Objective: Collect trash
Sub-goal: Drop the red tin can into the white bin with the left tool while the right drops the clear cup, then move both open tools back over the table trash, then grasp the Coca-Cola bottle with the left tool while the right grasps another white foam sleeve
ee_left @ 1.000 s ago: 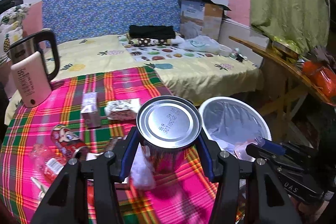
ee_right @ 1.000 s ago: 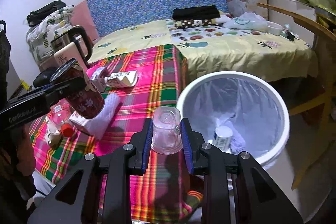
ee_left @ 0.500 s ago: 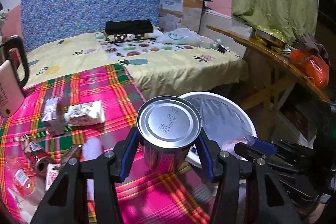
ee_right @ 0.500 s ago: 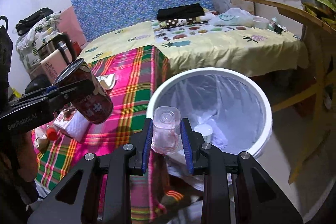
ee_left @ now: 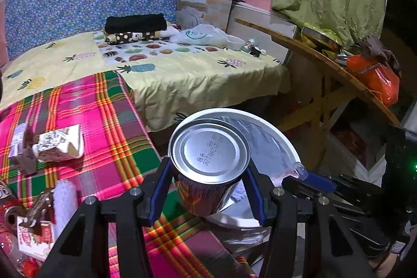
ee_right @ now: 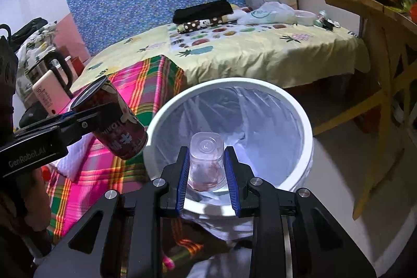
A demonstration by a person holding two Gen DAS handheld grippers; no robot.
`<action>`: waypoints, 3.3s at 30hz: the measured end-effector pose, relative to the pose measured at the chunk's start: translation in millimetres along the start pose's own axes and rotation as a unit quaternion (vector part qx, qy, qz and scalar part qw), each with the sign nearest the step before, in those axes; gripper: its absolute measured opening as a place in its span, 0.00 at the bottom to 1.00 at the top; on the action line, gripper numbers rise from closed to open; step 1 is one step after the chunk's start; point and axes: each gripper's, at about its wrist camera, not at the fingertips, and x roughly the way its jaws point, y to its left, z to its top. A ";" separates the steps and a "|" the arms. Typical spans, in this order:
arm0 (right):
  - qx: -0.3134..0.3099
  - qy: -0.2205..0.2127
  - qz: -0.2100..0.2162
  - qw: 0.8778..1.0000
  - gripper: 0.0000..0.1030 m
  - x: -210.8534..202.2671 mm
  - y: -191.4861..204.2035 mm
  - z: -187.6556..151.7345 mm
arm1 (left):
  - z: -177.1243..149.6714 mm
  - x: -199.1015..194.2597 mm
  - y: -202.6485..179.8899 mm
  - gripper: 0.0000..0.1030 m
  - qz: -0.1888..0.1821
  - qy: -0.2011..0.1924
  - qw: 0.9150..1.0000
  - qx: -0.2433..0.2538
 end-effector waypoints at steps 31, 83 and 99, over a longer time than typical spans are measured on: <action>0.005 0.033 -0.032 0.999 0.29 13.6 -22.2 -6.4 | -2.3 37.0 -14.4 0.60 -0.041 0.027 0.999 0.019; -0.096 0.004 0.082 0.992 0.30 -18.4 88.3 -20.8 | -83.7 -114.3 75.8 0.61 0.179 -0.037 0.980 -0.074; -0.141 0.030 0.122 0.982 0.30 -6.3 142.5 -23.2 | -101.0 -147.0 116.3 0.61 0.234 -0.050 0.964 -0.116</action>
